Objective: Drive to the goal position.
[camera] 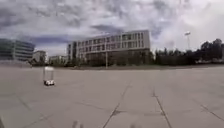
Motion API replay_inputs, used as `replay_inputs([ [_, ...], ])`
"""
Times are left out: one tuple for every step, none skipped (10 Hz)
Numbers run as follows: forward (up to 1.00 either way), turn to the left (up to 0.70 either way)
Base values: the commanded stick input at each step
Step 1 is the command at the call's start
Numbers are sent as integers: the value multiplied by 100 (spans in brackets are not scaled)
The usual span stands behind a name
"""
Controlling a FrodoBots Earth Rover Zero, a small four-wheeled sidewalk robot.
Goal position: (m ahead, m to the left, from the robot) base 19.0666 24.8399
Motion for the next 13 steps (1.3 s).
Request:
replay_inputs([
  [100,40],
  [100,40],
  [100,40],
  [100,40],
  [100,40],
  [100,40],
  [100,40],
  [100,40],
  [100,40],
  [100,40],
  [100,40],
  [100,40],
  [100,40],
])
